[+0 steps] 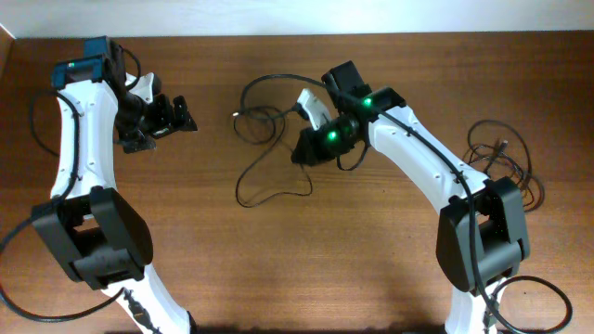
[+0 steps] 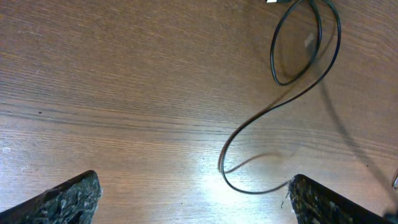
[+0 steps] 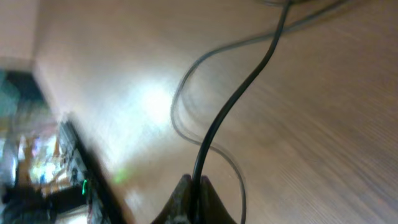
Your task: Untangle cables
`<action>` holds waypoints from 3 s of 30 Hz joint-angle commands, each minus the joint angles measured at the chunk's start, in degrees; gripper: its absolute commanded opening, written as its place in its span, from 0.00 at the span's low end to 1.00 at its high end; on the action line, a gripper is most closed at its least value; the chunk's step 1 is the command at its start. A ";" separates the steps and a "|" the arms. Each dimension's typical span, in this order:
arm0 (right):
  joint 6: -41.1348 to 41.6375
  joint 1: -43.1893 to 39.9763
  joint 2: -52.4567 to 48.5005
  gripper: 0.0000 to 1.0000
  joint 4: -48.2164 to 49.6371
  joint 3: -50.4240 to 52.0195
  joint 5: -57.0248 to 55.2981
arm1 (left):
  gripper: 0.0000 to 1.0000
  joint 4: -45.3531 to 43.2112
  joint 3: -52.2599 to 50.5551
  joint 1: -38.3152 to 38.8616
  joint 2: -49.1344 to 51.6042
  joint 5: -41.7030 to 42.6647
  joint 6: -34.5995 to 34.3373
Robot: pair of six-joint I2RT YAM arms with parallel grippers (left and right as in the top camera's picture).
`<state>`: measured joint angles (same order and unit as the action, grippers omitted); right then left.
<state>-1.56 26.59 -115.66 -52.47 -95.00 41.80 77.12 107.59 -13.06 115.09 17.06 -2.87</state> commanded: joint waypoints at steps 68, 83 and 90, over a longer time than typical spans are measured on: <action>-18.32 9.18 -21.84 0.04 36.98 -6.36 -13.49 | 0.99 0.09 0.33 -0.24 -0.22 -0.39 -0.76; -14.45 9.25 -7.61 0.04 -1.92 -6.12 -13.33 | 0.99 0.09 0.33 -0.24 -0.22 -0.39 -0.76; -14.67 11.37 -7.61 0.19 -8.72 -5.14 -14.60 | 0.99 0.09 0.33 -0.24 -0.22 -0.39 -0.76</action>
<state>-16.29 36.93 -122.85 -60.18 -100.79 27.62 77.14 107.57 -13.06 115.09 17.06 -2.90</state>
